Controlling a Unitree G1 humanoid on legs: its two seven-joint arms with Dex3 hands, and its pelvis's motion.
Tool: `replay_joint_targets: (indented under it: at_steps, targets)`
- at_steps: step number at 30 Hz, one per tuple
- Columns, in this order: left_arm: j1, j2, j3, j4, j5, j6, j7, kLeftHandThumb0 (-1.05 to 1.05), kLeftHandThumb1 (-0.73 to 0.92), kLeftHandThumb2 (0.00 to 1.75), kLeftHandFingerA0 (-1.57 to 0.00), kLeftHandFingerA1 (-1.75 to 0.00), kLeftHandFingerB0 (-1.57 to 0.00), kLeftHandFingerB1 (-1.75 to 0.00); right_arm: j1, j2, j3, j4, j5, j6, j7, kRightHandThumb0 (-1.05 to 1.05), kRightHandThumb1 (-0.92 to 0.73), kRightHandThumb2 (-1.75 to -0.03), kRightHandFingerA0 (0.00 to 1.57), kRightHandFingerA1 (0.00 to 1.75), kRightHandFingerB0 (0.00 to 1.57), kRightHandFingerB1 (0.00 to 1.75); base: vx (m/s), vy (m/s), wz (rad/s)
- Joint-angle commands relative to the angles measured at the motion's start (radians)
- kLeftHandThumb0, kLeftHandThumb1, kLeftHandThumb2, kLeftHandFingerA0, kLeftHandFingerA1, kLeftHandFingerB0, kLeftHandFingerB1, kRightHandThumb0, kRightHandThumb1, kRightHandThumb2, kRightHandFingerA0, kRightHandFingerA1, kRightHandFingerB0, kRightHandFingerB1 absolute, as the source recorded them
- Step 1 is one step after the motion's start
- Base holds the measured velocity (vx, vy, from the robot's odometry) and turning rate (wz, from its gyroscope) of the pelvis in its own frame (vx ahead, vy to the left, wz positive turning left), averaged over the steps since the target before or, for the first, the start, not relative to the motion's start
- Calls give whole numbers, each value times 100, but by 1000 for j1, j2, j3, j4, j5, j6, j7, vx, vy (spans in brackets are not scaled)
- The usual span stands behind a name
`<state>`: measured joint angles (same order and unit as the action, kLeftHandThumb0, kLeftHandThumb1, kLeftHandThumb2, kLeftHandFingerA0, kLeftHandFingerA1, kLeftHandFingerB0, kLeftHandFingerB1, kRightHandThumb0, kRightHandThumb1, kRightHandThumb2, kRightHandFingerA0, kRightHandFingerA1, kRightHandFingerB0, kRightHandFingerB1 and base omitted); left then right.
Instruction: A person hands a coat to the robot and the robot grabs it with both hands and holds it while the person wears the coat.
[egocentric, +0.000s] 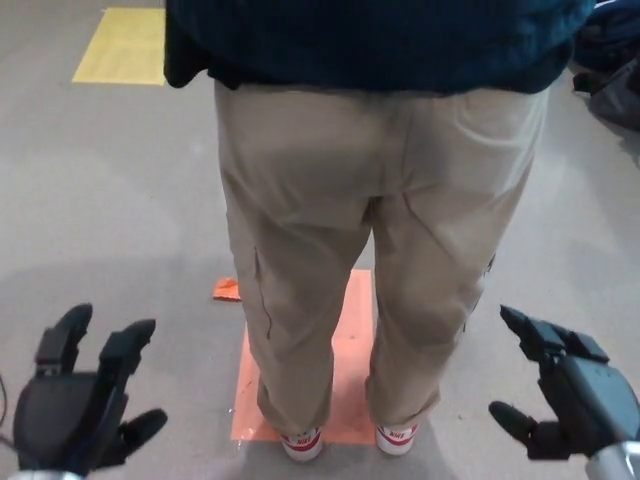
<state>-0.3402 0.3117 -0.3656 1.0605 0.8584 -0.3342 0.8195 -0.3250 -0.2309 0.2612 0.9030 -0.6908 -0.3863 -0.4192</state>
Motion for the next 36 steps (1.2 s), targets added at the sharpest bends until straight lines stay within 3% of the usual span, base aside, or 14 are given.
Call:
replay_joint_targets:
  at_steps: [1,3,4,8,9,10,11,12,14,15,20,21,22,36]
  targets:
    - [-76,-9,-5,82,-72,-50,-112,-70,55,83,-36,-46,-12,-38,-65,-10,-11,52,77,93,152,-58,-50,-87,3,41,0,30,0,0,0]
    - [-97,-23,-10,107,-78,-58,-113,-70,55,83,-35,-46,-11,-37,-86,-23,-8,67,82,130,197,-59,-51,-87,4,41,0,30,0,0,0]
    - [-105,-25,-10,113,-81,-57,-122,-70,56,84,-35,-46,-10,-37,-95,-25,-13,82,95,128,218,-53,-72,-64,12,30,7,19,0,0,0]
    - [-115,-27,-27,118,-80,-41,-150,-69,55,83,-35,-45,-9,-37,-121,-29,-14,114,113,161,278,-57,-66,-75,10,35,4,22,0,0,0]
    - [-131,-26,-31,124,-81,-41,-170,-68,56,83,-35,-45,-8,-36,-141,-31,-13,122,114,167,287,-50,-71,-61,13,29,4,25,0,0,0]
    - [-146,-24,-38,135,-84,-52,-207,-66,57,83,-33,-45,-8,-31,-157,-35,-6,124,112,167,301,-29,-60,-107,0,47,0,47,0,0,0]
    - [-150,-24,-38,142,-91,-58,-232,-60,67,62,-38,-34,-10,-22,-161,-36,-2,125,112,163,308,-29,-61,-107,0,47,0,47,0,0,0]
    - [-153,-25,-35,147,-101,-61,-251,-60,67,62,-38,-34,-10,-22,-163,-37,1,126,115,158,314,-29,-61,-107,0,47,0,47,0,0,0]
    - [-157,-24,-39,157,-106,-64,-273,-64,57,88,-29,-46,-2,-28,-158,-38,8,121,116,150,319,-28,-62,-107,1,46,1,47,0,0,0]
    - [-163,-24,-39,160,-111,-63,-287,-64,57,88,-28,-45,-2,-29,-157,-40,10,119,117,148,318,-47,-63,-73,17,35,9,30,0,0,0]
    - [-192,-12,-50,176,-117,-66,-334,-65,62,91,-25,-45,-1,-25,-170,-42,6,118,137,137,321,-43,-64,-72,20,35,9,31,0,0,0]
    - [-196,-8,-53,174,-118,-63,-342,-58,77,65,-31,-32,-5,-19,-173,-40,1,114,148,137,325,-41,-66,-70,22,34,10,31,0,0,0]
    - [-201,-8,-55,173,-119,-61,-347,-58,79,63,-30,-31,-2,-24,-179,-41,0,116,150,135,326,-39,-66,-70,23,34,10,31,0,0,0]
    - [-210,-12,-78,168,-122,-38,-366,-53,82,64,-30,-31,-3,-24,-179,-53,15,94,156,125,317,-30,-70,-68,33,35,13,30,0,0,0]
